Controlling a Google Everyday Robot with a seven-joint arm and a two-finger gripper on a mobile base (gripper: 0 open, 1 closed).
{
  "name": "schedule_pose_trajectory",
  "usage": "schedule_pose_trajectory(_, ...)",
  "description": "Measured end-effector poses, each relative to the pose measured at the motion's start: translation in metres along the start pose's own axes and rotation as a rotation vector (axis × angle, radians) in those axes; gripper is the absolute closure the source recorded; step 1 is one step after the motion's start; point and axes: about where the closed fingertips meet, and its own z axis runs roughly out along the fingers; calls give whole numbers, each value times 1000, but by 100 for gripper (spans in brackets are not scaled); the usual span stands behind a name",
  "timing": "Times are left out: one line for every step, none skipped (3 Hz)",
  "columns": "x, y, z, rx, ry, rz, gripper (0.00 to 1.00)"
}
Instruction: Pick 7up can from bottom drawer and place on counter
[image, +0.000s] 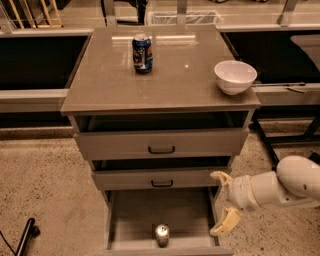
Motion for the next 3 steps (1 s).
schedule_pose_trajectory(2, -9, 0, -1, -35, -133, 0)
schedule_pose_trajectory(-2, -10, 8, -3, -49, -149, 0)
schedule_pose_trajectory(13, -13, 52, -19, -124, -150, 0)
